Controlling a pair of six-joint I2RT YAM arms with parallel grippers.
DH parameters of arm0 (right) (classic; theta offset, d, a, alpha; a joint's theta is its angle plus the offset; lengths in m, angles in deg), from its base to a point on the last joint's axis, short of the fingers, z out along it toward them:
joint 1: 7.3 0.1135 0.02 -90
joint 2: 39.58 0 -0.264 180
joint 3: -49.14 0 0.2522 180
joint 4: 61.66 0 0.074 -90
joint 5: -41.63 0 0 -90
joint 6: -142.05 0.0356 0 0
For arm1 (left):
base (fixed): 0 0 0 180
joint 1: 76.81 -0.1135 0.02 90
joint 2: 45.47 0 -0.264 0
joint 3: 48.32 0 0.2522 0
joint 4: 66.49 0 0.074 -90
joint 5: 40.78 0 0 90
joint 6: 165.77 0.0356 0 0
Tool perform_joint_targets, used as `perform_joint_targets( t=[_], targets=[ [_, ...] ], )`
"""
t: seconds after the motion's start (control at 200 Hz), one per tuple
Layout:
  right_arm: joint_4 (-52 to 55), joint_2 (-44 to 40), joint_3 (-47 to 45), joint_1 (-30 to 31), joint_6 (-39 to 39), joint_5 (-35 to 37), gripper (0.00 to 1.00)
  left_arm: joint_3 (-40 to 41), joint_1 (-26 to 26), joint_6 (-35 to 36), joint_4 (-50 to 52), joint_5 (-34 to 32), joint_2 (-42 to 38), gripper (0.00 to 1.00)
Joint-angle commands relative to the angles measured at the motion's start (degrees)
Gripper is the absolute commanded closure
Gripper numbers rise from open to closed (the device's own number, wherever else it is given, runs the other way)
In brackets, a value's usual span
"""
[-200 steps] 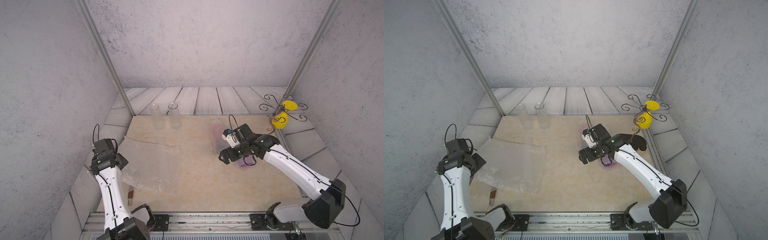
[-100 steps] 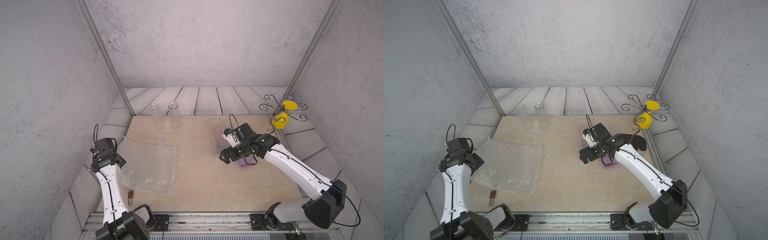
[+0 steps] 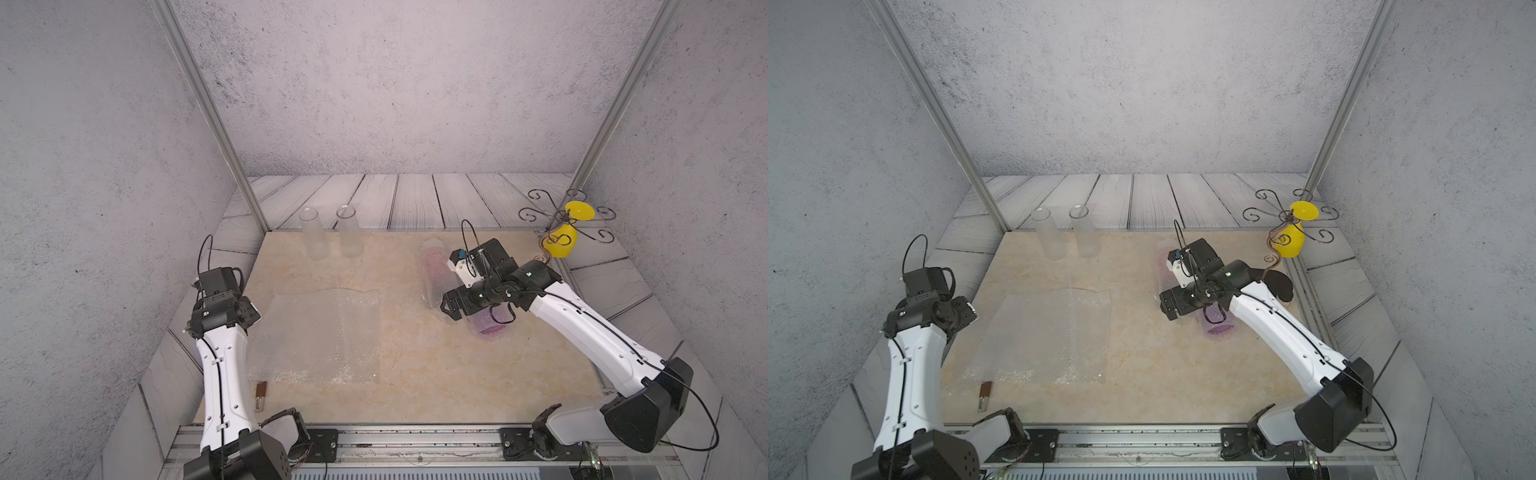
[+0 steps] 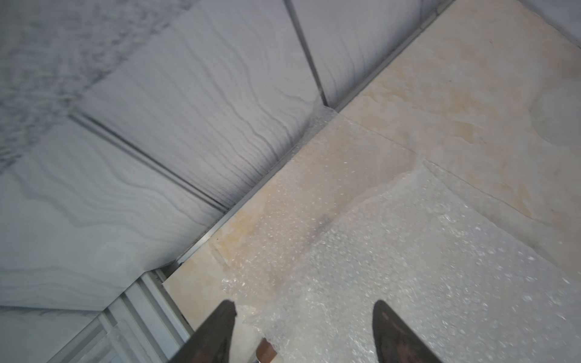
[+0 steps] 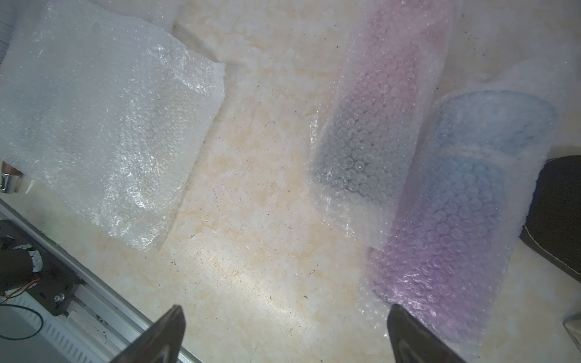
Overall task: Unwrap the vase from the bubble wrap
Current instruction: Place the bubble wrap at the center of the board, then move the bubble wrap to the center of the board.
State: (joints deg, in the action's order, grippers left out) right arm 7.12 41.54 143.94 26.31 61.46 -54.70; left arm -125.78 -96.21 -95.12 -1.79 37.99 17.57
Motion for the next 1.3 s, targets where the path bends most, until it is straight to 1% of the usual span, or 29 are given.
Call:
perform_joint_targets(
  t=[0.0,0.06,0.095,0.155,0.23,0.305,0.4,0.48,0.676,0.786,0.946,1.046,1.126,1.291],
  targets=[
    [1.9,2.9,0.3,-0.9,0.3,1.8,0.01,-3.2,8.7,-2.0,3.4,6.1,2.2,0.30],
    [1.0,4.1,-0.1,-1.1,0.1,2.2,0.01,-3.7,15.3,-5.1,3.7,8.4,2.9,0.29],
    [0.6,4.9,-0.2,-1.3,-0.2,2.7,0.01,-3.2,19.0,-7.1,2.7,10.9,3.0,0.29],
    [-0.3,6.4,-0.3,-1.5,-0.6,4.1,0.01,-1.5,24.5,-10.5,-1.3,15.3,2.7,0.29],
    [-3.1,7.8,-1.2,-2.4,-0.7,5.0,0.01,1.5,30.9,-14.0,-9.1,19.3,2.3,0.29],
    [-4.8,10.0,-1.2,-3.8,-0.3,5.2,0.01,3.3,36.6,-15.7,-14.6,20.4,2.8,0.29],
    [-5.5,13.5,-0.2,-4.8,-1.1,5.9,0.00,2.8,40.7,-16.2,-15.3,20.1,5.0,0.29],
    [-5.4,16.4,0.8,-5.0,-2.1,6.2,0.03,3.1,41.9,-16.6,-15.7,21.0,5.7,0.29],
    [-6.7,21.2,0.5,-5.1,-2.3,7.0,0.10,4.6,43.0,-17.4,-17.3,22.0,5.2,0.29],
    [-8.2,22.3,0.2,-5.1,-1.9,7.1,0.16,6.2,43.0,-18.4,-19.4,22.9,5.3,0.30],
    [-8.0,23.2,0.7,-5.1,-2.4,7.7,0.34,8.1,43.1,-20.1,-21.5,23.6,5.9,0.30],
    [-8.3,23.1,0.1,-5.1,-2.4,8.0,0.54,8.4,43.1,-20.4,-22.2,24.0,6.3,0.31],
    [-8.2,22.6,-0.1,-5.1,-2.4,7.0,0.67,8.0,43.3,-20.1,-22.2,24.4,6.5,0.32],
    [-8.1,20.5,-0.5,-5.1,-2.5,2.3,0.83,7.9,44.0,-18.6,-20.9,24.1,6.2,0.35]
  ],
)
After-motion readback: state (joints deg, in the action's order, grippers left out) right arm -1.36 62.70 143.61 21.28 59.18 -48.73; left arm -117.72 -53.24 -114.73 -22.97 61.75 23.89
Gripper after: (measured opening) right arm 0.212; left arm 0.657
